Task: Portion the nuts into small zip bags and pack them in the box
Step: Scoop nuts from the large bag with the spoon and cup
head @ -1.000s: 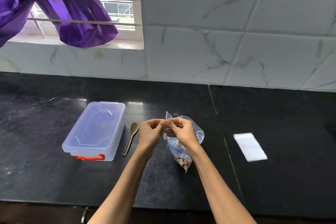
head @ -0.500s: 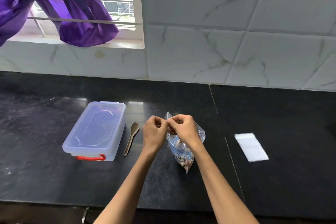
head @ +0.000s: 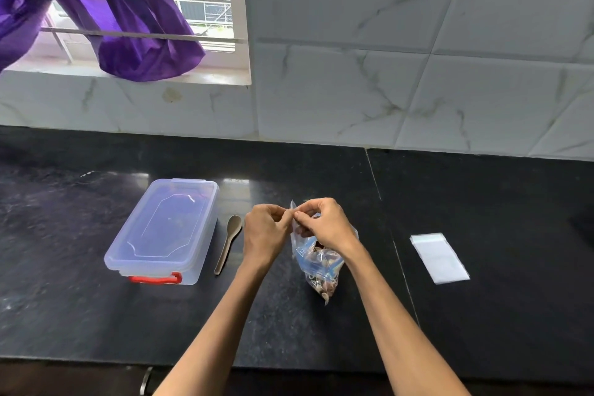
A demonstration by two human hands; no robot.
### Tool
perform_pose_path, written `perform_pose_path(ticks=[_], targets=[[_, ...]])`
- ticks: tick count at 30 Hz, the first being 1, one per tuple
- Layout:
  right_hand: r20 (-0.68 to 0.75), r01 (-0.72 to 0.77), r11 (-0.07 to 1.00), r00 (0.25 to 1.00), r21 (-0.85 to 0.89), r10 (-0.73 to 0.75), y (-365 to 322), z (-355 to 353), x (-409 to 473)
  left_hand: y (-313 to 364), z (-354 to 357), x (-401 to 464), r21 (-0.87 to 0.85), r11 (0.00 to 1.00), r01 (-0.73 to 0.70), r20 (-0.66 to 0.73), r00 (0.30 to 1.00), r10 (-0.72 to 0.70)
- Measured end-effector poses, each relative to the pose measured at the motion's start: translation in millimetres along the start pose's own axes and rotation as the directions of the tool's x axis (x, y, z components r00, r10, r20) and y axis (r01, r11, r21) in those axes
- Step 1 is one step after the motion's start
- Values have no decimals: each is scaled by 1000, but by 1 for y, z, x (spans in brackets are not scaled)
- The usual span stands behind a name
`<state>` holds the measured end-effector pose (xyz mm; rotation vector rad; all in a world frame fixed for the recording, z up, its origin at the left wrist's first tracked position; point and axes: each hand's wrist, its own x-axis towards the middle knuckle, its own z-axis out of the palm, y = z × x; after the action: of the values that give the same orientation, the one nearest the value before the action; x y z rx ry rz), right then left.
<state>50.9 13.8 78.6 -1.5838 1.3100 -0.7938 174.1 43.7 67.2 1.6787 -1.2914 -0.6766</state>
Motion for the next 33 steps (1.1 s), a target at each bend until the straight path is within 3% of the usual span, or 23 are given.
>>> perform_pose_path(ticks=[5,9,12,15,19,23,29,33], targets=[[-26,-76,996,997,44,77,1,-1,-2,2,-3,3,40,999,23,9,1000,-23],[-224,-66,986,974,-156,29,-1,8,-5,11,0,-5,172,984,-56,-58,996,67],[-234,-45,976,972,-214,-7,-4,10,-7,10,-1,-5,193,979,-62,-56,996,74],[-209,-40,970,978,-241,-12,-2,9,-8,2,0,-3,92,996,-9,-19,1000,11],[-162,-55,983,987,-174,26,0,10,-9,4,2,-10,-208,967,144,73,989,-132],[-68,-72,993,995,-96,66,6,7,-8,3,-4,-11,-283,936,211,161,972,-171],[-20,-83,996,996,42,84,8,7,-8,1,-6,-8,-211,965,157,120,984,-134],[-282,-59,978,959,-199,1,2,15,-11,0,2,-7,20,1000,2,-53,999,-1]])
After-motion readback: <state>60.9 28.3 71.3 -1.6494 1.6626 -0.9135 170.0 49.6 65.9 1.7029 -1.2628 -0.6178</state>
